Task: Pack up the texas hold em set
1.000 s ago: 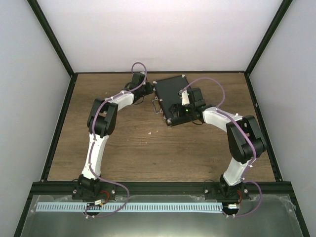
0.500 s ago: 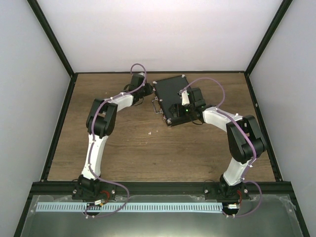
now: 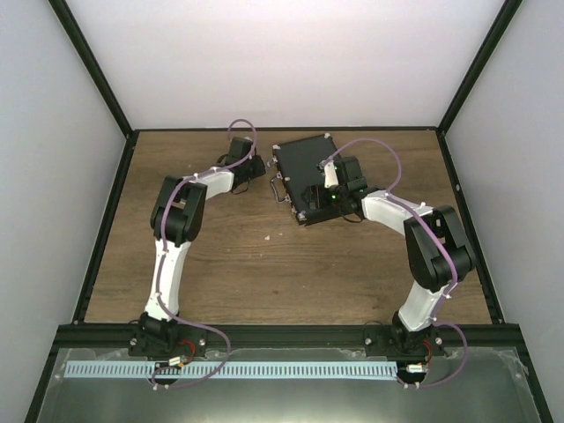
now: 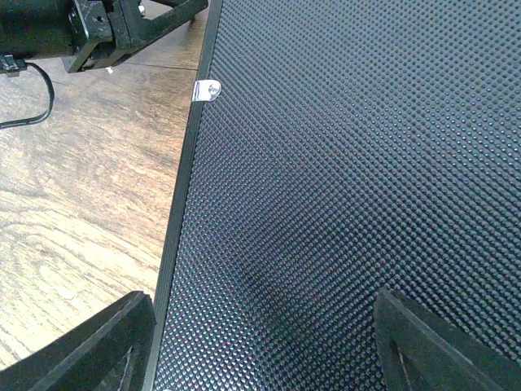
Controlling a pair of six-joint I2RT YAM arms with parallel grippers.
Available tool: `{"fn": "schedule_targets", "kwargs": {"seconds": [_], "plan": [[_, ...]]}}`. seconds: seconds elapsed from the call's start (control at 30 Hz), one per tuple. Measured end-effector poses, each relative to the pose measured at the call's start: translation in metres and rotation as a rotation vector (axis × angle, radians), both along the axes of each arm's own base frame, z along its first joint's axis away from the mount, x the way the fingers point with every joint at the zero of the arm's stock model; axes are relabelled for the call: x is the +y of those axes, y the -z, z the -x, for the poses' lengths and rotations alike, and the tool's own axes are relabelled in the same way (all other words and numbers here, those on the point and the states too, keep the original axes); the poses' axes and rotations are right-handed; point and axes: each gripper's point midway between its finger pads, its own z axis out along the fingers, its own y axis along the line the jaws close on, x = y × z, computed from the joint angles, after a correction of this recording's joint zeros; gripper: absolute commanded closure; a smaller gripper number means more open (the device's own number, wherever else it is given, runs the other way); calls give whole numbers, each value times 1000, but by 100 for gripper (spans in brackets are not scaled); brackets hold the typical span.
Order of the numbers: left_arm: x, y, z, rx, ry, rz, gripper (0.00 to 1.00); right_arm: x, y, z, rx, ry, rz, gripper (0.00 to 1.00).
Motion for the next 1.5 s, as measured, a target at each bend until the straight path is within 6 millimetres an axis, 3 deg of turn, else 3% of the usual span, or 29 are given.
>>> {"fn": "schedule_targets", "kwargs": {"seconds": [0.23, 0.4, 0.7, 1.07, 1.5], "plan": [[2, -1, 0, -7, 4, 1, 71, 0, 0, 0, 0, 0, 0, 25], [2, -4, 13, -4, 20, 19, 61, 0, 0, 0, 0, 0, 0, 25], [-14, -8, 21, 16, 78, 123, 60, 0, 0, 0, 0, 0, 0, 25], [-26, -8, 9, 5, 90, 273, 67, 0, 0, 0, 1, 0, 0, 25], [-32, -4, -2, -4, 122, 304, 79, 1, 1, 0, 2, -4, -3, 25]]}}
